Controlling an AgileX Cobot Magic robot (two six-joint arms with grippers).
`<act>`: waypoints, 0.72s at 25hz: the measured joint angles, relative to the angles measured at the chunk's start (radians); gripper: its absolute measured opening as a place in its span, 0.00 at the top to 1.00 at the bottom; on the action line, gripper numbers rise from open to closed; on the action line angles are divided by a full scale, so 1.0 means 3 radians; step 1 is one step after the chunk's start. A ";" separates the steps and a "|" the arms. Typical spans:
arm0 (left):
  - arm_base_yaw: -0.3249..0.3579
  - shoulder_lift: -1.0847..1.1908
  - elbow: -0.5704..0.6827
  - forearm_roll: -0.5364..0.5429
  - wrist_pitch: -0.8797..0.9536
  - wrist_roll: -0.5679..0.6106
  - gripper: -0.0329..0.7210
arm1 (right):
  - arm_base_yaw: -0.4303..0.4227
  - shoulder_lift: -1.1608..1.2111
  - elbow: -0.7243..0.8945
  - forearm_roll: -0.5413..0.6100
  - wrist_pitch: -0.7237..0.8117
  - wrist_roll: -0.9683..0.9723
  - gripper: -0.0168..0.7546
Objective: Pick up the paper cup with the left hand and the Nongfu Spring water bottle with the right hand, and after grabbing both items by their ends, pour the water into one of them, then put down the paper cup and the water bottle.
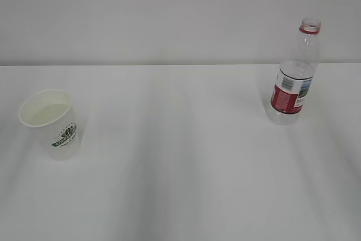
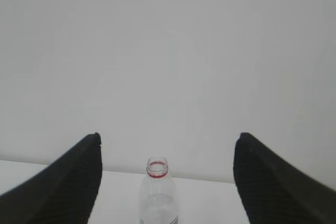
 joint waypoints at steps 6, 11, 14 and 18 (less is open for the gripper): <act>-0.0133 -0.0302 0.0000 0.0000 0.0285 0.0000 0.26 | 0.0000 -0.0084 0.0000 -0.0012 0.0320 0.0000 0.22; -0.0355 -0.0511 0.0000 0.0205 0.0410 0.0000 0.31 | 0.0000 -0.0228 0.0000 -0.0012 0.0410 0.0000 0.22; -0.0485 -0.0655 0.0000 0.0278 0.0625 0.0000 0.31 | 0.0000 -0.0328 0.0000 -0.0029 0.0479 0.0000 0.22; -0.0538 -0.0865 0.0000 0.0285 0.1001 0.0000 0.31 | 0.0000 -0.0414 0.0000 -0.0061 0.0644 0.0000 0.22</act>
